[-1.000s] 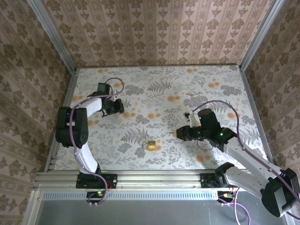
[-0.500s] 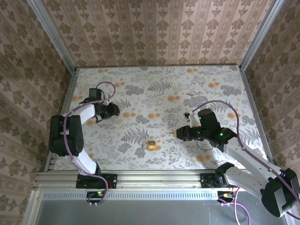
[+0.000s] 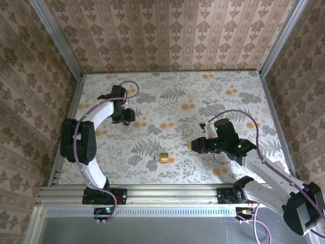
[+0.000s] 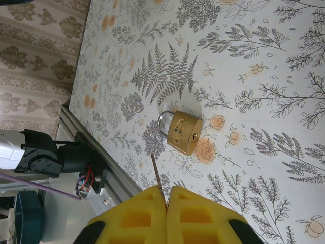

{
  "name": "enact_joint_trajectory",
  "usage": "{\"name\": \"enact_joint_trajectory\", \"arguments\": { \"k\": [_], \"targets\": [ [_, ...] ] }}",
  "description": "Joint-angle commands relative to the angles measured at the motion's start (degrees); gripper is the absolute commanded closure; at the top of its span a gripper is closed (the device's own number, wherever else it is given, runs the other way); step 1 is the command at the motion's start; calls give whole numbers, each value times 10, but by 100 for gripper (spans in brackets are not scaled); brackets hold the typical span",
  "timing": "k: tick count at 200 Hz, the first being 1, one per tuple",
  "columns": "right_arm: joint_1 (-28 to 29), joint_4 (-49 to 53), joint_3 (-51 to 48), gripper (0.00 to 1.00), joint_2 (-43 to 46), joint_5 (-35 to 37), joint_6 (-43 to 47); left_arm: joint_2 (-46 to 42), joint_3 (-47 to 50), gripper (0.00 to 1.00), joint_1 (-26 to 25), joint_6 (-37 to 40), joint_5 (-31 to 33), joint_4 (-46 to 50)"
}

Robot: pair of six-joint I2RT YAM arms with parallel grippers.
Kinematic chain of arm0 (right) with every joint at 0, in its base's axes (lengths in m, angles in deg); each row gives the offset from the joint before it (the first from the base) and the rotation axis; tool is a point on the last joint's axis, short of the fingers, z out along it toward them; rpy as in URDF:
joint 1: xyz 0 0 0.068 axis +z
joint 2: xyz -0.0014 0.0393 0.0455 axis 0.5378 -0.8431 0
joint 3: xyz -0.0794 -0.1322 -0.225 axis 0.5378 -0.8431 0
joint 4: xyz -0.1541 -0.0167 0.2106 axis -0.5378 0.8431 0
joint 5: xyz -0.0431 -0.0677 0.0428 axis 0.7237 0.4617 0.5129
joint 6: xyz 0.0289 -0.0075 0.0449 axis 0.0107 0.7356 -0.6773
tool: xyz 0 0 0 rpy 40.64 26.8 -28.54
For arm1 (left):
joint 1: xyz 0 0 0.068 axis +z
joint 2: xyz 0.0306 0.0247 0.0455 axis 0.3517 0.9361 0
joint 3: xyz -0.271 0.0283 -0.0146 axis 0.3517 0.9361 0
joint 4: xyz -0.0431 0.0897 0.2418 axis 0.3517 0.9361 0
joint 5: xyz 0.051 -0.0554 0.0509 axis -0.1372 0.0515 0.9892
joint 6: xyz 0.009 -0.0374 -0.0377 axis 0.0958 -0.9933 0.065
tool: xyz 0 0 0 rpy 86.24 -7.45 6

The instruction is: Unlock with the key

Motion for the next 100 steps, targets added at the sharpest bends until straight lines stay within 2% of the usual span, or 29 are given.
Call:
{"name": "enact_joint_trajectory", "arguments": {
  "k": [1,31,100],
  "targets": [
    [-2,-2,-8,100,11,1,4,32,-25,46,-14,27,64,68],
    [-2,1,-9,100,14,0,6,61,-46,46,-20,28,84,76],
    [-2,-4,-10,100,7,1,6,52,-68,46,-28,28,90,68]
  ]
}}
